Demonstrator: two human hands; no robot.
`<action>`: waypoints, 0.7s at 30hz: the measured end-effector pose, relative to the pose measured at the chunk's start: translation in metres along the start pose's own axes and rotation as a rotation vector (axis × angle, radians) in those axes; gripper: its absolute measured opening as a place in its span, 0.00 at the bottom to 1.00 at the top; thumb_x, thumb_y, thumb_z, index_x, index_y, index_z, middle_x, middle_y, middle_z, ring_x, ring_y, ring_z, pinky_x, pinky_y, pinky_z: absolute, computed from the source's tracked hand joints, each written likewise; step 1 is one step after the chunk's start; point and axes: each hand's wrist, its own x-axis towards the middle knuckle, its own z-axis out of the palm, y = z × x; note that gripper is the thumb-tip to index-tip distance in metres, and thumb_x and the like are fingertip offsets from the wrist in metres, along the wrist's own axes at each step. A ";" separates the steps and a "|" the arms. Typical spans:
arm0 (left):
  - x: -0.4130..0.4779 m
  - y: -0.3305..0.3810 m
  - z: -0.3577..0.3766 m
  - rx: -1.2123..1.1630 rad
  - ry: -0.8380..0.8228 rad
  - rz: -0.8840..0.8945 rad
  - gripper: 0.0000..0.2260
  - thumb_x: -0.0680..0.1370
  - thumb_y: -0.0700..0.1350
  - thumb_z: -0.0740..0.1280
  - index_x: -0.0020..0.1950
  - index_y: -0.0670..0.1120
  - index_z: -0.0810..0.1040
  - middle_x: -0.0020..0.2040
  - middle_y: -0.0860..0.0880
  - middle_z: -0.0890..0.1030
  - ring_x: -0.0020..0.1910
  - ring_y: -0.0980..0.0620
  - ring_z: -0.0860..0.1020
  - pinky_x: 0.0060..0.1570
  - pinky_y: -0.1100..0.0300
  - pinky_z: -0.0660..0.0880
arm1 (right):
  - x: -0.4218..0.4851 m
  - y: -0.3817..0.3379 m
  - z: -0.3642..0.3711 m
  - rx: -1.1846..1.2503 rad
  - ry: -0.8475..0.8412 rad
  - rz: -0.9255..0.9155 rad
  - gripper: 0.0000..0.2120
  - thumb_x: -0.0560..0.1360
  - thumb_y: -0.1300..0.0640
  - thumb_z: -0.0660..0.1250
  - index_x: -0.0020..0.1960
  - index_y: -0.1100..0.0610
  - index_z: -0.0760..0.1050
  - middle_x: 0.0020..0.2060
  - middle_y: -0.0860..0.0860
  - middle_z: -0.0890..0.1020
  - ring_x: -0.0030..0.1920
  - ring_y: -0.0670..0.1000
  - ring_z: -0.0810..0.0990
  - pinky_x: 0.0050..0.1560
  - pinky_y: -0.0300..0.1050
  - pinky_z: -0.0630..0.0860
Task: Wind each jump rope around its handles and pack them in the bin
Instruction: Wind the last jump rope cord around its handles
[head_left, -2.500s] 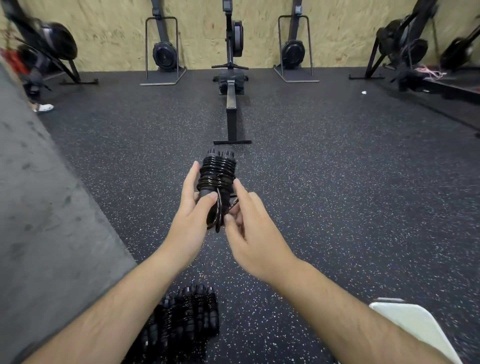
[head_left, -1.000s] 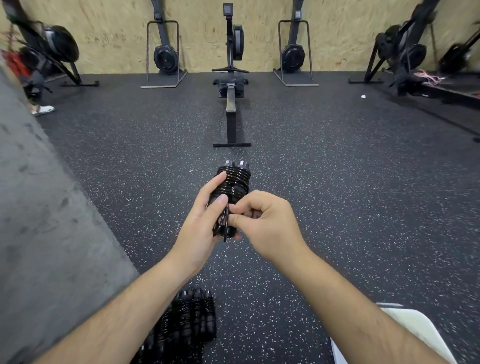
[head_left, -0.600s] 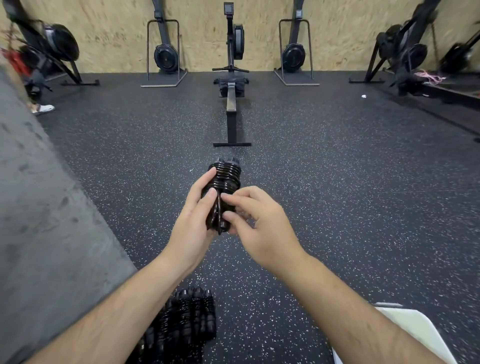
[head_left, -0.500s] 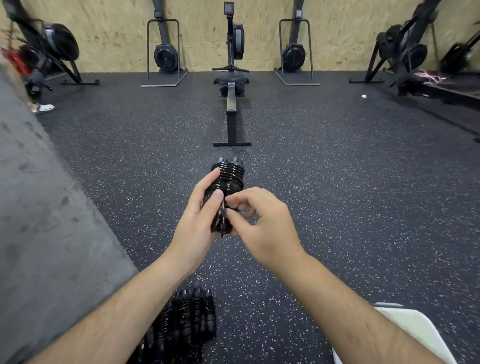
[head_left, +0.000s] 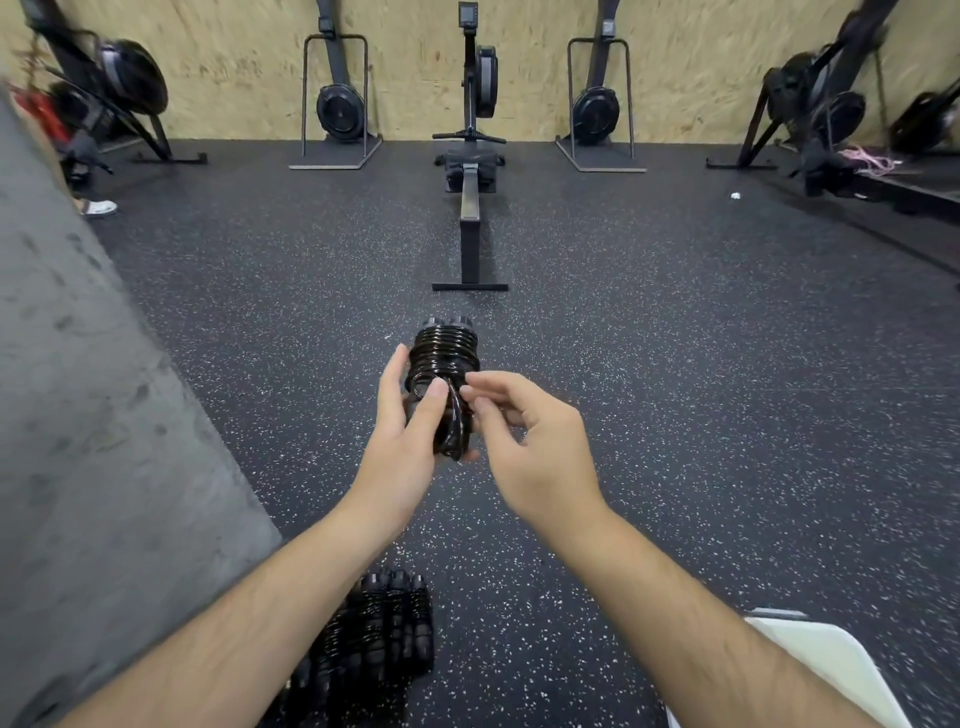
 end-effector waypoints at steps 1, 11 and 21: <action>0.003 -0.003 -0.003 0.039 0.022 -0.021 0.30 0.78 0.61 0.67 0.78 0.66 0.58 0.69 0.58 0.75 0.63 0.57 0.79 0.61 0.50 0.78 | -0.001 0.001 0.003 -0.015 -0.010 0.009 0.11 0.80 0.62 0.66 0.60 0.53 0.81 0.51 0.43 0.85 0.54 0.43 0.83 0.57 0.47 0.80; 0.013 -0.016 -0.015 -0.101 0.058 -0.100 0.25 0.79 0.53 0.68 0.75 0.57 0.65 0.65 0.49 0.80 0.62 0.50 0.81 0.62 0.49 0.77 | -0.005 0.012 0.034 -0.188 -0.122 0.096 0.18 0.79 0.46 0.64 0.67 0.50 0.75 0.59 0.44 0.80 0.60 0.43 0.77 0.63 0.49 0.75; 0.015 -0.032 -0.052 -0.027 0.121 -0.118 0.15 0.83 0.43 0.61 0.64 0.60 0.75 0.64 0.40 0.79 0.56 0.44 0.82 0.50 0.52 0.75 | -0.003 0.020 0.074 -0.166 -0.209 0.328 0.25 0.78 0.40 0.64 0.71 0.49 0.67 0.57 0.44 0.80 0.56 0.46 0.79 0.54 0.44 0.75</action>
